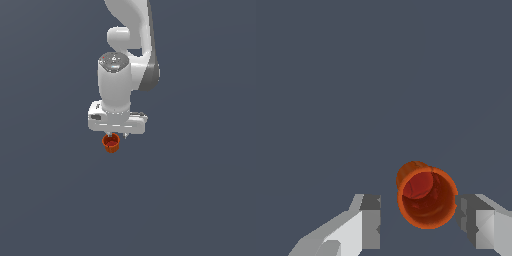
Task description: Pick up the object and move it to a goal position.
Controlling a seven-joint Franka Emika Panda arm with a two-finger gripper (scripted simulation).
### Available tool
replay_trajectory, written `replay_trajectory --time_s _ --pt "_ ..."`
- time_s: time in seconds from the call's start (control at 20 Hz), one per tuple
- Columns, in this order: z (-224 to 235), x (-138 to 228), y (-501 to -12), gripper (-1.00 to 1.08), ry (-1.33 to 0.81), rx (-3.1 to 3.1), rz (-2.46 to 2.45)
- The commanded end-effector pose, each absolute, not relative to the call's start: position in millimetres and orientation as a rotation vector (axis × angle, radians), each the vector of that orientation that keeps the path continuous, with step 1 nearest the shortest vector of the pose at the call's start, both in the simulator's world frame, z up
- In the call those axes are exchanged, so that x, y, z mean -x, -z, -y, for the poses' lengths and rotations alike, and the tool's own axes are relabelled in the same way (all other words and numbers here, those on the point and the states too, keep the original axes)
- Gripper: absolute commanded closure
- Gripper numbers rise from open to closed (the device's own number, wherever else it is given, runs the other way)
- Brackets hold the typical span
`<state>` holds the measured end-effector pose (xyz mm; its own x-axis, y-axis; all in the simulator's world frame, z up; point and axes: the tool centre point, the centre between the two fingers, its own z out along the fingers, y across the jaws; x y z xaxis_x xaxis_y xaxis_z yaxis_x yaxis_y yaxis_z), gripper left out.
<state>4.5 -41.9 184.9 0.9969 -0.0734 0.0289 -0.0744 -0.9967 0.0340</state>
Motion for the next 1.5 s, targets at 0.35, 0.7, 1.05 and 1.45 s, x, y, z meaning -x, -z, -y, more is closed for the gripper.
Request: replay_trajectory --time_s 0.35,0.7,1.05,1.45 --pt "54.2 7.8 -163.9 -0.20 -0.099 -3.059 0.342" --pt "67.5 24.5 -142.6 -0.20 -0.171 -2.997 0.594" --pt "79.9 44.1 -124.0 -0.20 -0.249 -2.923 0.843" --pt "91.2 67.5 -107.8 -0.20 -0.335 -2.834 1.102"
